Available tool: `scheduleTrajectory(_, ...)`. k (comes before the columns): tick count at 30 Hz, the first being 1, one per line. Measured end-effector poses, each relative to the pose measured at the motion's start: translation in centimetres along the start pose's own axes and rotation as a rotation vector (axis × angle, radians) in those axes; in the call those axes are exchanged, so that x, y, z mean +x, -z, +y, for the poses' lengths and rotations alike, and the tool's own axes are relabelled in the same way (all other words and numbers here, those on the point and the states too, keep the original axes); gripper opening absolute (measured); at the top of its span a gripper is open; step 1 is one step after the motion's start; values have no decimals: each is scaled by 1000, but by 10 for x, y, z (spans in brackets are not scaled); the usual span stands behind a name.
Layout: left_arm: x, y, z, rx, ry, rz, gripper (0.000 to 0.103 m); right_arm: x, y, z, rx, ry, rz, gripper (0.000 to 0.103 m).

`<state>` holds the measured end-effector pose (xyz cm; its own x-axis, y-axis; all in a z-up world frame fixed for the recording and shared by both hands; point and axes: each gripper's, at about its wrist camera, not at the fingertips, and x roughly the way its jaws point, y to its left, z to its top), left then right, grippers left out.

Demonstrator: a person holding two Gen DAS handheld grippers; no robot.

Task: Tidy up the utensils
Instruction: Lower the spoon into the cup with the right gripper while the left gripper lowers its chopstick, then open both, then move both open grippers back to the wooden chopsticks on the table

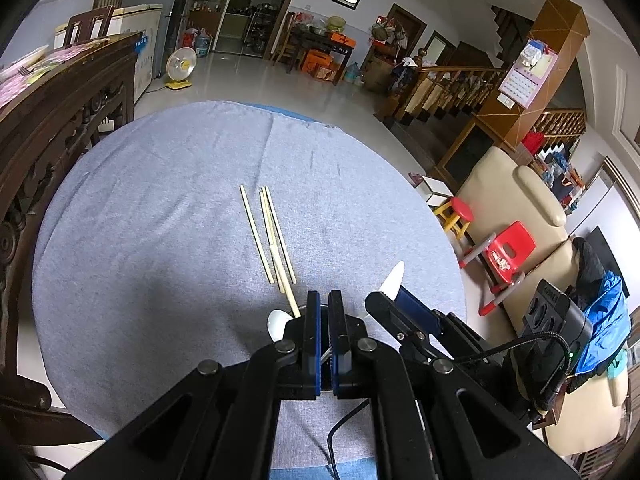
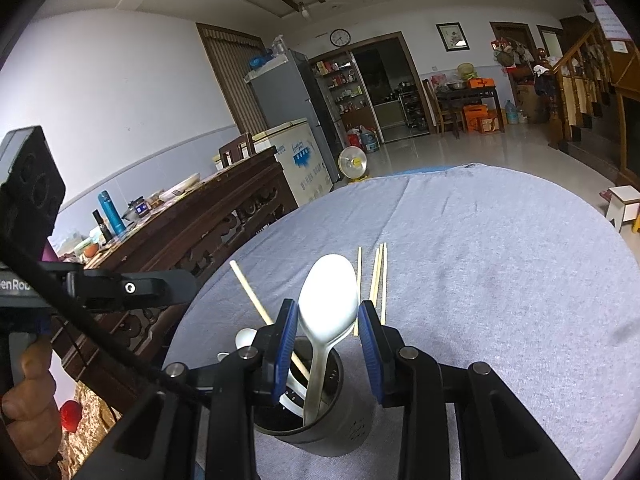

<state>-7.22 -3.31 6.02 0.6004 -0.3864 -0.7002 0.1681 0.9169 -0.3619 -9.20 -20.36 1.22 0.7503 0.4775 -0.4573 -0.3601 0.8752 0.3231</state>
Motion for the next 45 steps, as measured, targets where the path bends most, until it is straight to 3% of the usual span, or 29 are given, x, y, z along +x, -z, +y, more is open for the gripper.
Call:
scheduleTrajectory(21,-14,-2,7,-17,8,-38,3,-7,7,25,-108,-62,11,35)
scheduleTrajectory(24,-15,-2,7,-18,10,-41,3,-11,9,27,-114,-70,-3,55)
scheduleTrajectory(25,-16,-2,8,-19,11,-42,3,-13,9,28,-120,-71,-13,56)
scheduleTrajectory(36,-24,-16,31,-77,-9,-64,4,-58,-20,-6,54,-89,-119,56)
scheduleTrajectory(38,-22,-18,40,-103,-19,-57,12,-62,-24,-20,86,-83,-102,58)
scheduleTrajectory(40,-20,-22,52,-138,-38,-49,56,-63,-27,-33,112,-79,-71,63)
scheduleTrajectory(41,-19,-23,58,-155,-49,-54,61,-63,-28,-41,118,-69,-58,63)
scheduleTrajectory(45,-8,-29,78,-179,-91,-30,61,-58,-31,-71,139,-38,15,63)
